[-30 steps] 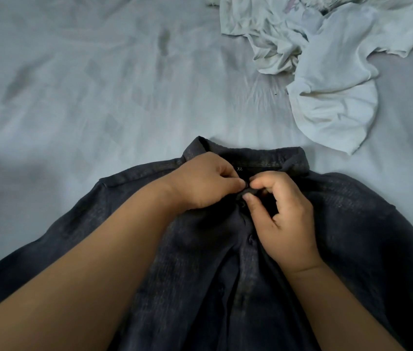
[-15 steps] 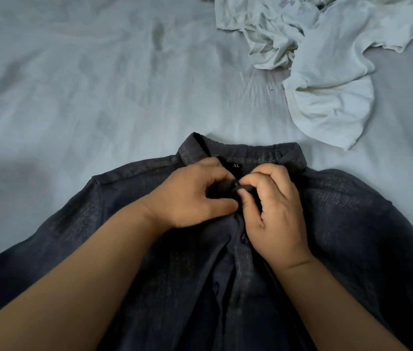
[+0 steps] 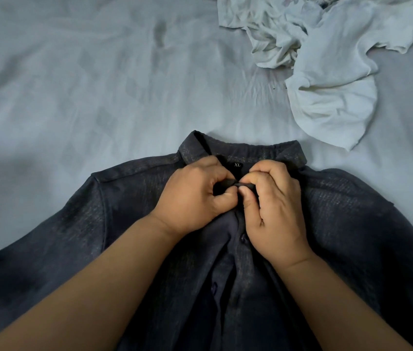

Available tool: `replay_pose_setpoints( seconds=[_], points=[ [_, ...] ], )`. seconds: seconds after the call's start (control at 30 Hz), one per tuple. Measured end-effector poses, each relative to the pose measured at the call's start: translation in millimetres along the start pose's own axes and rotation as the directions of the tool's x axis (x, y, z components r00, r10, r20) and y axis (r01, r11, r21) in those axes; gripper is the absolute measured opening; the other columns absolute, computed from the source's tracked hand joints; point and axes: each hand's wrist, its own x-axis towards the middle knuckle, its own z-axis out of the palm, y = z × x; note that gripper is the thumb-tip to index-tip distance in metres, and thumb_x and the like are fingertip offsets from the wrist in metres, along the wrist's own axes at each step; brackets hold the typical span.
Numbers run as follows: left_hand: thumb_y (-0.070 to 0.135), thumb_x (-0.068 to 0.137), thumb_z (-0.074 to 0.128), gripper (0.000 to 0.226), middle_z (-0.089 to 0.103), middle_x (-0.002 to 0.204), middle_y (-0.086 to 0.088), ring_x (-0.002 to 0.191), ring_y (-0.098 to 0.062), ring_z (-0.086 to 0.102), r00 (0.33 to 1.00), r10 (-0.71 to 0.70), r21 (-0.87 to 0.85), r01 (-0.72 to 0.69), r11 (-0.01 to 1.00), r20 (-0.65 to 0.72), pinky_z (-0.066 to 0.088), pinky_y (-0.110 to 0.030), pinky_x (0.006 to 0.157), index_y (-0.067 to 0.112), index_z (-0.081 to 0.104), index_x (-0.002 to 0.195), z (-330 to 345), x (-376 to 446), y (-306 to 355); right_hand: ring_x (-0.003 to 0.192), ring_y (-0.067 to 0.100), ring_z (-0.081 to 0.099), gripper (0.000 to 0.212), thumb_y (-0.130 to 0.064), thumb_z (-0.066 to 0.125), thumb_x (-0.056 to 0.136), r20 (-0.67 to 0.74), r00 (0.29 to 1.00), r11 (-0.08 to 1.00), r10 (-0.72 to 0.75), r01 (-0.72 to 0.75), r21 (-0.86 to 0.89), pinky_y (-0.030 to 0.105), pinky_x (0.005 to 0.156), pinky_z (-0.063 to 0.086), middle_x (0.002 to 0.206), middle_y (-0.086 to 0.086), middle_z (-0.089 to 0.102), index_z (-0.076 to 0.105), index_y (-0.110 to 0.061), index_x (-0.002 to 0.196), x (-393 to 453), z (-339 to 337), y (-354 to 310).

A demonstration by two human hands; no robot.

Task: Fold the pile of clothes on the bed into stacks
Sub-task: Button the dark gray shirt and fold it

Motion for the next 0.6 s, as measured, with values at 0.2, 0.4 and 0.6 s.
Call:
replay_pose_setpoints(
  seconds=[0.2,0.4,0.6],
  points=[
    [0.048,0.069,0.047,0.036,0.052,0.072,0.018,0.07,-0.006,0.055,0.996,-0.035,-0.047,0.031,0.998,-0.085,0.05,-0.032,0.063,0.025,0.072,0.08,4.5,0.4,0.8,0.095,0.016,0.052,0.023,-0.018,0.049,0.075,0.024,0.999,0.999,0.035,-0.036,0.015,0.03,0.084,0.039,0.102,0.005,0.056,0.063,-0.005,0.087,0.8,0.3,1.8],
    [0.053,0.065,0.045,0.037,0.054,0.074,0.021,0.074,-0.002,0.055,0.994,-0.086,-0.071,0.082,0.994,-0.059,0.045,-0.024,0.065,0.031,0.072,0.079,5.0,0.0,0.2,0.089,0.016,0.052,0.022,-0.014,0.046,0.069,0.002,0.999,0.998,0.044,-0.044,0.049,0.03,0.08,0.039,0.098,0.005,0.057,0.061,-0.004,0.081,1.6,0.7,2.6],
    [0.04,0.07,0.056,0.021,0.055,0.079,0.02,0.078,-0.001,0.056,0.988,-0.136,-0.11,0.143,0.984,0.068,0.046,-0.024,0.073,0.031,0.071,0.081,0.1,3.5,-0.7,0.088,0.015,0.052,0.023,-0.017,0.05,0.069,-0.005,0.999,0.994,0.043,-0.042,0.101,0.035,0.077,0.042,0.097,0.004,0.057,0.062,-0.003,0.082,0.7,0.2,3.4]
  ],
)
